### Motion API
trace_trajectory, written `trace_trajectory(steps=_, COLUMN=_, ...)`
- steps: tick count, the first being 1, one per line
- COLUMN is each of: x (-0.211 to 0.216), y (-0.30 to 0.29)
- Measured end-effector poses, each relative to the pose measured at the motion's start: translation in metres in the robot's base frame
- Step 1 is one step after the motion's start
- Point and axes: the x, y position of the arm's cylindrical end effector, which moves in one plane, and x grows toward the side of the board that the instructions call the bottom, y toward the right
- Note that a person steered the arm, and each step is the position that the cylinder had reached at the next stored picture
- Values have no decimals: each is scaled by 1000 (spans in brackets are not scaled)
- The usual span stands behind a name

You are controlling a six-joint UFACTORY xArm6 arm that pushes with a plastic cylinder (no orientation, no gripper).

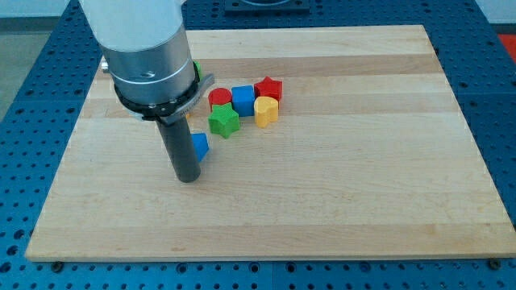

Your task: Push the blue triangle closer t group of the blocks

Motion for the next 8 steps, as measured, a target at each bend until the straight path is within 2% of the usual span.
trace_trajectory(steps=2, x=2, y=-66)
trace_trajectory(steps=3, x=-8, y=-62)
trace_trajectory(steps=5, x=11, y=-23)
trace_trajectory(steps=8, x=-49, y=-11)
